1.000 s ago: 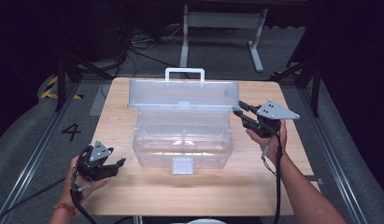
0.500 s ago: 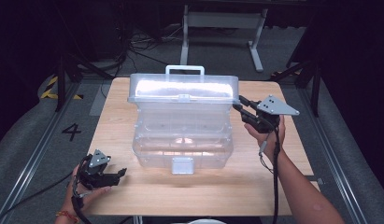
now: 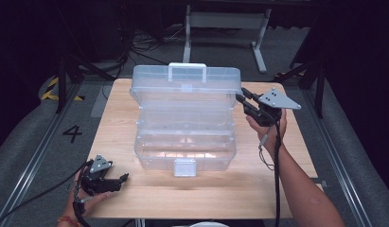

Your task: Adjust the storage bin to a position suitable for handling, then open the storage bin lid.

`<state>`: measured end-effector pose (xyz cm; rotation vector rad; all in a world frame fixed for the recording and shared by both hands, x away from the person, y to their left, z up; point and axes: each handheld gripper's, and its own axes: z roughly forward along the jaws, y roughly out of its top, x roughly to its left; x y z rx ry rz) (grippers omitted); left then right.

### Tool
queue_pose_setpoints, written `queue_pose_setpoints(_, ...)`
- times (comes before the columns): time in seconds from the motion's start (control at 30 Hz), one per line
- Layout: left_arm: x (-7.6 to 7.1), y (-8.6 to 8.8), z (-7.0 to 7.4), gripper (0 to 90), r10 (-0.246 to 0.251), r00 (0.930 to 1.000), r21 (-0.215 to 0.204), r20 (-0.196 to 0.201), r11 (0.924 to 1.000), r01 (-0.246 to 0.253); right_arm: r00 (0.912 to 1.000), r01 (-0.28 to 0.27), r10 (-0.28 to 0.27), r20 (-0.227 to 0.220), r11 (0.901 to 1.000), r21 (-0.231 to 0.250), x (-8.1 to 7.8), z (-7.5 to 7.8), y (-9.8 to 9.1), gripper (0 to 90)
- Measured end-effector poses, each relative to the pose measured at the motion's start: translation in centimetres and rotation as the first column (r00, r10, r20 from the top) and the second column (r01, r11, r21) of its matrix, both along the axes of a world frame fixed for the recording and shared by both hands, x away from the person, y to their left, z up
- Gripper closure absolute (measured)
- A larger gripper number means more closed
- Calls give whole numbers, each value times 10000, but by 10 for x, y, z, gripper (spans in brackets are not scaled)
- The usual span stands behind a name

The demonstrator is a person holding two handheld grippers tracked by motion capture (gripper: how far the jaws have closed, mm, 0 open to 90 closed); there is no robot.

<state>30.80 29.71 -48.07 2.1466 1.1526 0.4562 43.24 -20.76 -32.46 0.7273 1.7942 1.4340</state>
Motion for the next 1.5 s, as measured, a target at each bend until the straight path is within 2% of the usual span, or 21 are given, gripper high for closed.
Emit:
queue_pose_setpoints(0.07, 0, 0, 0, 185, -18, 10000, 8, 4, 10000, 18, 10000, 83, -83, 5, 9999, -80, 5, 3, 1, 748)
queue_pose_setpoints(0.27, 0, 0, 0, 184, -12, 10000, -7, -43, 10000, 12, 9999, 30, -28, -125, 9999, 169, 17, 6, 0, 754)
queue_pose_setpoints(0.53, -1, 1, 0, 183, 30, 10000, -11, -12, 10000, -30, 9995, -83, 90, -319, 9997, 245, 23, 9, -2, 754)
queue_pose_setpoints(0.77, -1, 1, 0, 184, 33, 10000, -11, -10, 10000, -33, 9989, -131, 134, -451, 9999, 69, 30, 14, -2, 754)
queue_pose_setpoints(1.3, -2, 1, 0, 184, 123, 9999, -94, -30, 9999, -123, 9964, -236, 240, -814, 9997, 63, 42, 19, -2, 753)
queue_pose_setpoints(1.5, -2, 1, 0, 182, 106, 9999, -93, -52, 9999, -106, 9944, -194, 219, -1032, 9995, 245, 49, 21, -2, 759)
